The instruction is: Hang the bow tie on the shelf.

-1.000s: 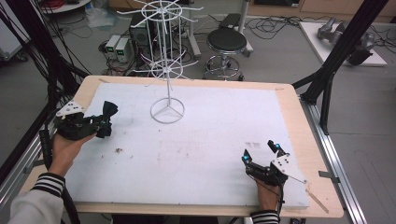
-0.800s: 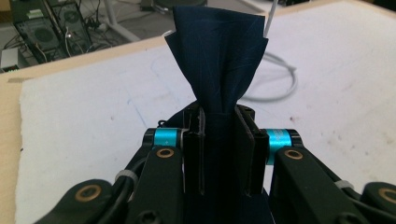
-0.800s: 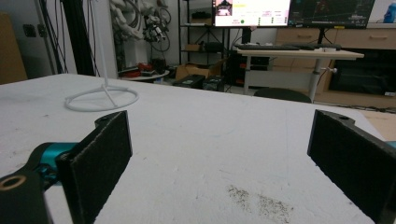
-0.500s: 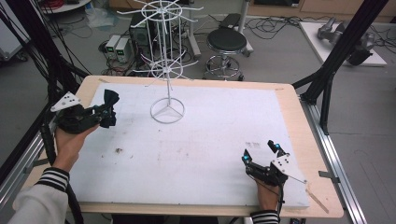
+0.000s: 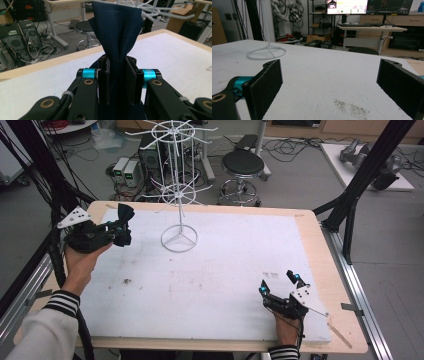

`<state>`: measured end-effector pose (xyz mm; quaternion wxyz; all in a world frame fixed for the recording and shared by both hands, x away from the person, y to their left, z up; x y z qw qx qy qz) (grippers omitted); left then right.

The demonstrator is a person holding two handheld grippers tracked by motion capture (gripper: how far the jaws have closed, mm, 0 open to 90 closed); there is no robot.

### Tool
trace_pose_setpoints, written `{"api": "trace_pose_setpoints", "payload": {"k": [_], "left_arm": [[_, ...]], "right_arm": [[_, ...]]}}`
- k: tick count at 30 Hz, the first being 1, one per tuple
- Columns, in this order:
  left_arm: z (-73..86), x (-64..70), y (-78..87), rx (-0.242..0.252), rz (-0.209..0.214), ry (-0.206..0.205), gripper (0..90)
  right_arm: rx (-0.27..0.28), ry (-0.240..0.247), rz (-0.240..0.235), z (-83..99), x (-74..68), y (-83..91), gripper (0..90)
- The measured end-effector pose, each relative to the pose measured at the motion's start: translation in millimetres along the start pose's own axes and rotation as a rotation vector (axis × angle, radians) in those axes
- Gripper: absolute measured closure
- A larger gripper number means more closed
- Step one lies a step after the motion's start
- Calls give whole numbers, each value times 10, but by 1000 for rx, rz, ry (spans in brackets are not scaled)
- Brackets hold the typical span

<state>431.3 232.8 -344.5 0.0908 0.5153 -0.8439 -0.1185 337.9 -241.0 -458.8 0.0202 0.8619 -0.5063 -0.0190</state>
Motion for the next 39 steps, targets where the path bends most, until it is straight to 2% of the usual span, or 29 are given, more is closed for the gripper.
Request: {"api": "trace_pose_setpoints", "payload": {"k": [17,39], "left_arm": [[-320,204,-116,26,35,-1,746],[-526,429,-326,24,49,-4,746]], "right_arm": [[-3,-5,-3,3,-8,0,55],[-1,-6,-3,2,-4,1,55]]}}
Point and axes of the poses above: each handheld gripper's, and its own axes: y roughly backward along the jaws, z roughly out of its underside, x roughly to its right, the point moved 9 cm from there along -y, roughly forward along the jaws, and after that the axes turned 8 degrees about -z, right-handed, at the moved point
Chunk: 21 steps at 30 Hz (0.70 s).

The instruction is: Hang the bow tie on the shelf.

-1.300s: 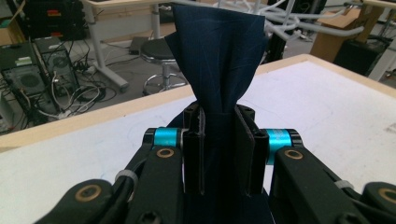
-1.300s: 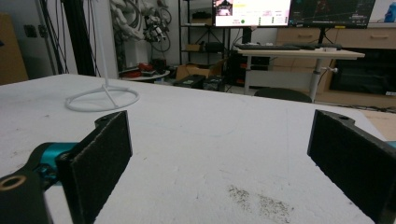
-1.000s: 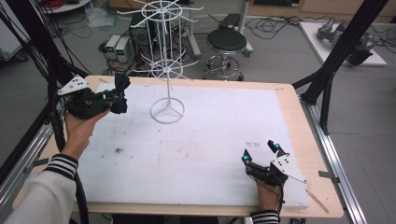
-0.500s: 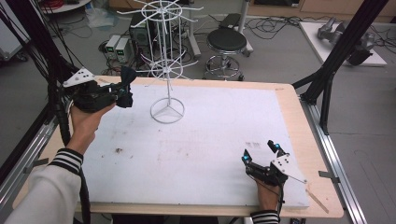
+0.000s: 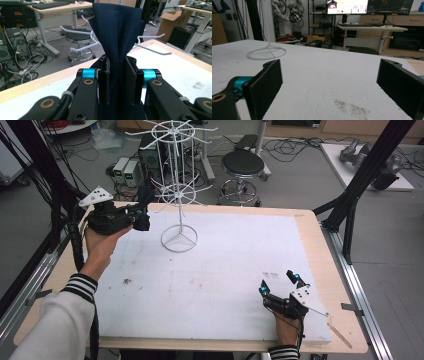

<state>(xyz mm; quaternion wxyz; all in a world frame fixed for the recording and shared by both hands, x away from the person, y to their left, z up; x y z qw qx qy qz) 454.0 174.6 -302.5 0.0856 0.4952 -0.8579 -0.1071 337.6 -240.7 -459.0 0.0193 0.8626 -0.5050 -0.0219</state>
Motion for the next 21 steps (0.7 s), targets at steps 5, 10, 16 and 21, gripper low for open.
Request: {"api": "trace_pose_setpoints", "payload": {"k": [5,10,16,21], "left_arm": [[-12,61,-44,-11,7,-19,746],[-36,99,-81,-17,11,-28,746],[-92,157,-116,-19,14,-38,746],[-122,203,-153,-20,17,-44,746]], "right_arm": [[1,1,-1,-2,1,-1,55],[0,-2,-2,0,-1,-1,55],[-1,-2,-1,1,2,-1,55],[-1,-3,-2,1,2,-1,55]]}}
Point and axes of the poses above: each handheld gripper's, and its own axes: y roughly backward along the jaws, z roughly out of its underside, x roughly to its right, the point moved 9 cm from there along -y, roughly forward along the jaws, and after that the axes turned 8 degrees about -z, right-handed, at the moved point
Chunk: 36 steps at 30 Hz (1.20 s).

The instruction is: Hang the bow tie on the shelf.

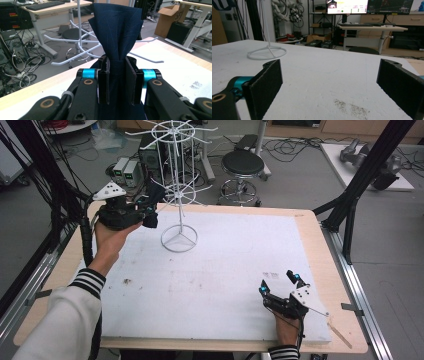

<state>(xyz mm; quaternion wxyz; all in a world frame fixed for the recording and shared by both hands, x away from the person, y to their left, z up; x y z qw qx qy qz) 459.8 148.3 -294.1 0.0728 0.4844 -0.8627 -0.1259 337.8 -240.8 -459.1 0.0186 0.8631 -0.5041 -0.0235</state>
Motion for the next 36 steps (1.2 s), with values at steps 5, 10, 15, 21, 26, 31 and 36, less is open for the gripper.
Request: {"api": "trace_pose_setpoints", "payload": {"k": [5,10,15,21,26,31,36], "left_arm": [[-23,49,-37,-5,0,-7,746],[-15,92,-89,-17,-6,-18,746],[1,146,-145,-26,-6,-29,746],[-1,174,-170,-33,-11,-39,745],[-3,180,-160,-41,-23,-42,745],[-33,218,-151,-42,-20,-47,745],[11,245,-179,-76,-18,-54,744]], "right_arm": [[3,4,2,-3,6,-1,55],[2,4,2,-2,7,-1,55],[1,4,2,-2,7,-1,55],[2,5,1,-3,8,-1,55],[2,4,2,-2,8,-1,55],[1,3,2,-2,6,-1,55],[2,2,3,-2,7,0,54]]}}
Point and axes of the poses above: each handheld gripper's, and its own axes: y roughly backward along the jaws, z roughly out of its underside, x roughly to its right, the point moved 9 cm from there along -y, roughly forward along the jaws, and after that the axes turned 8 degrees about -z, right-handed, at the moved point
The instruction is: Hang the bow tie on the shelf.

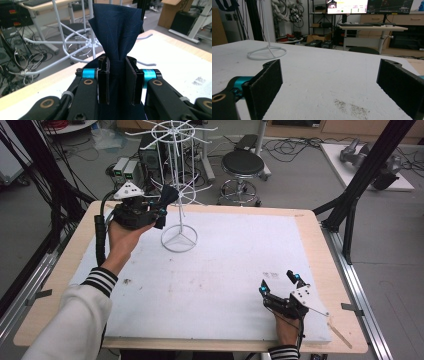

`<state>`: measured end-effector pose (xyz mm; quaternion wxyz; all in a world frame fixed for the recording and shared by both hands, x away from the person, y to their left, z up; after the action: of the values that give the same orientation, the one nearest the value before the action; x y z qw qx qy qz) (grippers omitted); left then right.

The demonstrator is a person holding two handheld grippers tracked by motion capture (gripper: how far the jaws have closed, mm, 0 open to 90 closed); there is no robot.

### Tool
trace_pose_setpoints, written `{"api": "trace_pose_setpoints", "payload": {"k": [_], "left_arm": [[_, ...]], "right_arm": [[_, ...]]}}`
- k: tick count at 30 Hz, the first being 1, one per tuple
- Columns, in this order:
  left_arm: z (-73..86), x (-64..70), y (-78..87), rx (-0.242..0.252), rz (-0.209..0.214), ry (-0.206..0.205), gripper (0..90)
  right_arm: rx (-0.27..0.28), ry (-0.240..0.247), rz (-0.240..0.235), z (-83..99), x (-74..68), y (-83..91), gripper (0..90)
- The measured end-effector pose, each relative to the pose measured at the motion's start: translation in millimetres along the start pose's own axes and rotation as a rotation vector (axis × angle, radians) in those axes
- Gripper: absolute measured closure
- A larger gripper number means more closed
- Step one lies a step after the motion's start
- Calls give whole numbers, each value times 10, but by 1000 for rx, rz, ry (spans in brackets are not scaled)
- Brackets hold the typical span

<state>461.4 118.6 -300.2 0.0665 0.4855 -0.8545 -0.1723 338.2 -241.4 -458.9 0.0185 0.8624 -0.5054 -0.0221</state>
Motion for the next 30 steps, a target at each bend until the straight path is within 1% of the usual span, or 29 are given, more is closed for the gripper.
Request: {"api": "trace_pose_setpoints", "payload": {"k": [5,8,9,10,12,14,16,19,21,22,24,25,26,28,29,30], "left_arm": [[34,24,-31,-12,10,6,739],[30,35,-29,-10,25,14,720],[29,36,-27,-10,29,20,646],[26,37,-26,-9,36,26,646],[24,42,-23,-23,60,37,561],[3,37,-11,-22,73,29,491],[-23,15,-1,-13,73,28,411],[-52,-17,27,12,70,26,319],[-65,-27,60,32,65,9,272],[-78,-23,81,53,69,5,264],[-95,-18,132,86,72,-7,221],[-105,-17,173,112,74,-24,219],[-108,-15,198,128,73,-30,219],[-93,-17,268,167,86,-21,218],[-72,-24,300,185,87,-15,217],[-40,-37,333,198,85,-18,216]], "right_arm": [[0,1,-1,0,1,0,54],[-1,1,-2,0,-1,0,55],[-2,-3,-3,2,-8,0,54],[-2,-3,-3,2,-8,0,54],[2,-2,-2,1,-11,7,55],[9,-6,2,-4,-5,13,55],[10,-9,-1,-4,1,13,54],[10,-3,0,-5,0,11,55],[13,-1,0,-7,-1,13,55],[14,2,0,-8,0,13,54],[14,2,0,-8,-2,13,55],[14,2,0,-8,-2,12,54],[10,-4,-3,-5,-7,11,54],[8,4,-4,-5,-4,6,55],[6,6,-3,-5,-4,5,54],[2,0,-5,0,-13,7,54]]}}
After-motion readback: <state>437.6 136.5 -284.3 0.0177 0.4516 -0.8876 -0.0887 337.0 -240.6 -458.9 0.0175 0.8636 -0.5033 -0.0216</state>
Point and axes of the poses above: each handheld gripper's, and its own axes: y roughly backward along the jaws, z roughly out of its underside, x roughly to its right, the point moved 9 cm from there along -y, roughly forward along the jaws, and after that the axes turned 8 degrees about -z, right-handed, at the moved point
